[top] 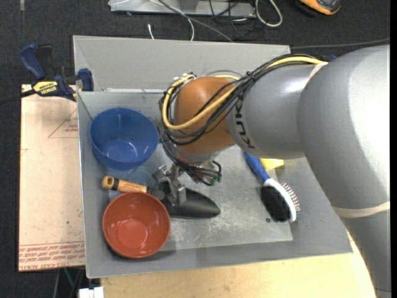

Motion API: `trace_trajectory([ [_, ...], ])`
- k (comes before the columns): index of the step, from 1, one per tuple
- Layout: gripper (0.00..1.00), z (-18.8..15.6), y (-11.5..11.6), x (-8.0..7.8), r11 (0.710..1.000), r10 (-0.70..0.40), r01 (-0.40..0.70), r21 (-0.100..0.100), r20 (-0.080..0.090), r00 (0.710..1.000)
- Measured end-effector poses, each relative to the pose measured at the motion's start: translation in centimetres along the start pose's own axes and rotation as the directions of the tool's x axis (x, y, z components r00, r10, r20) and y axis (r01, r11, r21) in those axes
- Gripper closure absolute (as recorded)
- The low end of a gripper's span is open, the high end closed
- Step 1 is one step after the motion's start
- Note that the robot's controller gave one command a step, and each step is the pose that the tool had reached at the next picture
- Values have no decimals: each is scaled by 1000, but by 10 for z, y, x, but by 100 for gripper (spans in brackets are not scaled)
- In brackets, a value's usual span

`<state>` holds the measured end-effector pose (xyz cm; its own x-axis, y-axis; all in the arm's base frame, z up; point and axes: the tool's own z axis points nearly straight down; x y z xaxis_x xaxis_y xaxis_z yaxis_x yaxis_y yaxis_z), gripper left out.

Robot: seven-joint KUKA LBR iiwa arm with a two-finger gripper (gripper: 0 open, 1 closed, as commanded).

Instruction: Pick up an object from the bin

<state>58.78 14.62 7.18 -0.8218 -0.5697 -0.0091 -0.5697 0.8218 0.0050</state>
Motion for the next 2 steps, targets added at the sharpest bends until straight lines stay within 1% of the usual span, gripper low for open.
trace_trajectory([
  [1, 100, 0, 0, 0, 1000, 0, 0, 0, 0, 1000],
  [2, 100, -9, 0, 1, 1000, 1, -1, 0, -1, 1000],
])
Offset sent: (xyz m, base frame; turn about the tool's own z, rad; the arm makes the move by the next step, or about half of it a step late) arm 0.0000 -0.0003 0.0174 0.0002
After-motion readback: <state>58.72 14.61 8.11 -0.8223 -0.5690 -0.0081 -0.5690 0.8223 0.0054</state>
